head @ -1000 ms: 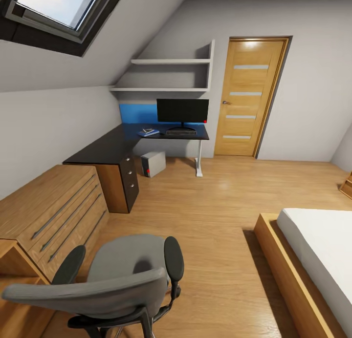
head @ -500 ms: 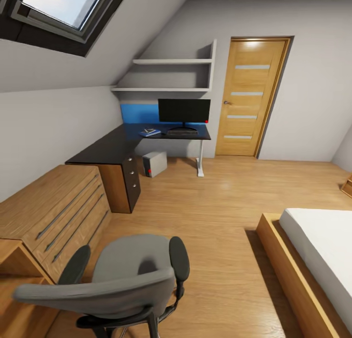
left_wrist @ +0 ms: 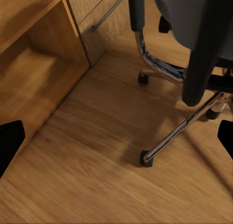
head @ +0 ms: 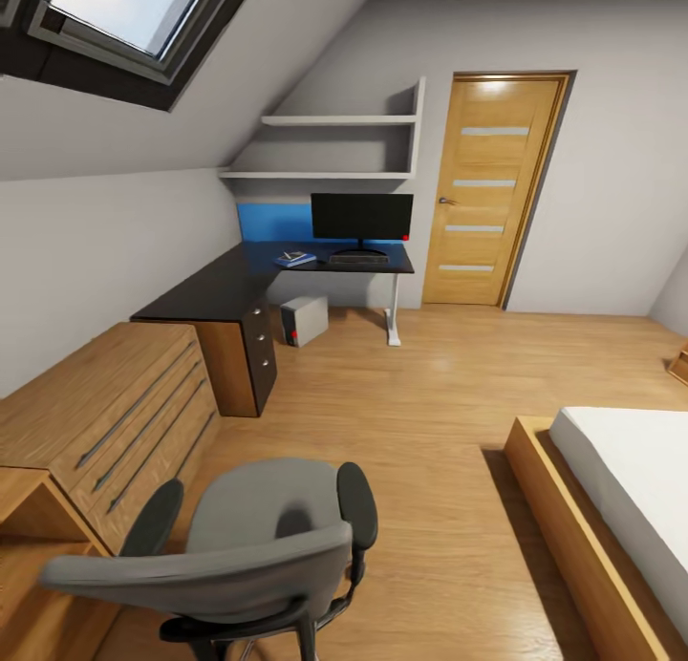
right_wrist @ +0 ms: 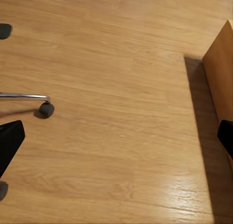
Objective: In the bedroom, organize the workspace by keeping the computer under the desk, ensuring the monitor is on the desk, placing the keyboard on the desk next to the monitor, placing the mouse on the desk next to the keyboard, moving the folder from the swivel chair onto the desk next to the mouse, stacking the notebook on top of the folder with the pen on top of the notebook, and positioning the swivel chair next to the desk.
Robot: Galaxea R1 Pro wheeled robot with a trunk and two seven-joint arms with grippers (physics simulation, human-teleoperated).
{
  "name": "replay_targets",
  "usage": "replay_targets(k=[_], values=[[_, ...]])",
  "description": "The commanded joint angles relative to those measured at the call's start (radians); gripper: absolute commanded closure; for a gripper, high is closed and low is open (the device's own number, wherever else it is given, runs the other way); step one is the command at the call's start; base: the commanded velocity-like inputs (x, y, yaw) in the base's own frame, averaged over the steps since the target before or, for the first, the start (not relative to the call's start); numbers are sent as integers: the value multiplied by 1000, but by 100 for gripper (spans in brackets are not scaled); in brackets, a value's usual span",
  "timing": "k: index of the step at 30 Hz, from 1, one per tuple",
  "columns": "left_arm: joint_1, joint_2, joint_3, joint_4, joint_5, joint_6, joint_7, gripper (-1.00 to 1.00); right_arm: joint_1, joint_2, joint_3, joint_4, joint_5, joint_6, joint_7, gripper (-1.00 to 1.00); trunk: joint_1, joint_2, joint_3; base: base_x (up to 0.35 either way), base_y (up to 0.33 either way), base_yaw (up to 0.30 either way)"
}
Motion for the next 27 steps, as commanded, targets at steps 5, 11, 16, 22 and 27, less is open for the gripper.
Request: replay_targets(k=[5,11,16,22,27], values=[[-1,0,-9,0,5,-2,5,-100,-1,0,2,2,10,-2,-10,-100,0,-1,-1,0,118,0],[-1,0,-9,1,5,-2,5,-100,-1,0,2,2,10,-2,-10,-100,0,-1,-1,0,101,0],[-1,0,-9,2,5,-2,5,-100,-1,0,2,2,10,-2,-10,-100,0,-1,-1,0,102,0],[-1,0,-9,2,5,-2,5,-100,-1,0,2,2,10,-2,-10,-100,0,-1,-1,0,134,0],[-1,0,-9,2,5,-2,5,-100,-1,0,2,2,10,-2,-10,-100,0,-1,-1,0,151,0]])
